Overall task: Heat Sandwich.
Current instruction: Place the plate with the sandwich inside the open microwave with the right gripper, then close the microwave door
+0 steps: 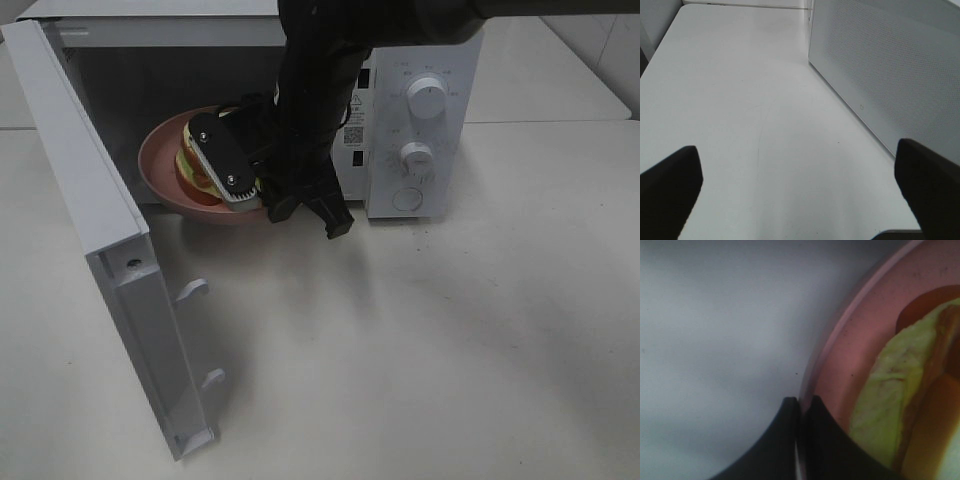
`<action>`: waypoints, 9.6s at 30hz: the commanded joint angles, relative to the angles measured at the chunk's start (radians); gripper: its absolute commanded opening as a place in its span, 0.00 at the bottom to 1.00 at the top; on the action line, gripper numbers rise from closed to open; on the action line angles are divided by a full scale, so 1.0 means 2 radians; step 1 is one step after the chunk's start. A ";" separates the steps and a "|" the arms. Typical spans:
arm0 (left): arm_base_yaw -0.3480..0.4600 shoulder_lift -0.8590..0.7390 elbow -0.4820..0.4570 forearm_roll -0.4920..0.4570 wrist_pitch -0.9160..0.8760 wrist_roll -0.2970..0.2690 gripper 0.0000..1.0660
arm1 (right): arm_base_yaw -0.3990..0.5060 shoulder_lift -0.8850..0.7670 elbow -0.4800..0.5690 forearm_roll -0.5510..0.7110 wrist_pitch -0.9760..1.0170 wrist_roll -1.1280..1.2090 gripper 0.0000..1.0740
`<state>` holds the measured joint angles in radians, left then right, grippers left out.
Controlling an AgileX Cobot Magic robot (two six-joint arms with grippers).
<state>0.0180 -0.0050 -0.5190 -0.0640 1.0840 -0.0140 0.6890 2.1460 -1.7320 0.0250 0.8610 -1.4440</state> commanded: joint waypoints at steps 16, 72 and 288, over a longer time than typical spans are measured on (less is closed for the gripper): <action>0.001 -0.012 0.001 0.001 -0.007 -0.003 0.94 | -0.002 0.079 -0.136 -0.006 0.014 0.039 0.01; 0.001 -0.012 0.001 0.002 -0.007 -0.003 0.94 | -0.013 0.136 -0.205 -0.030 -0.038 0.206 0.72; 0.001 -0.008 0.001 0.002 -0.007 -0.003 0.94 | -0.293 -1.089 0.618 -0.029 0.067 0.728 0.64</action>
<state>0.0180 -0.0050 -0.5190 -0.0640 1.0840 -0.0140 0.1110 -0.0040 -0.4980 -0.0290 1.0000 0.0060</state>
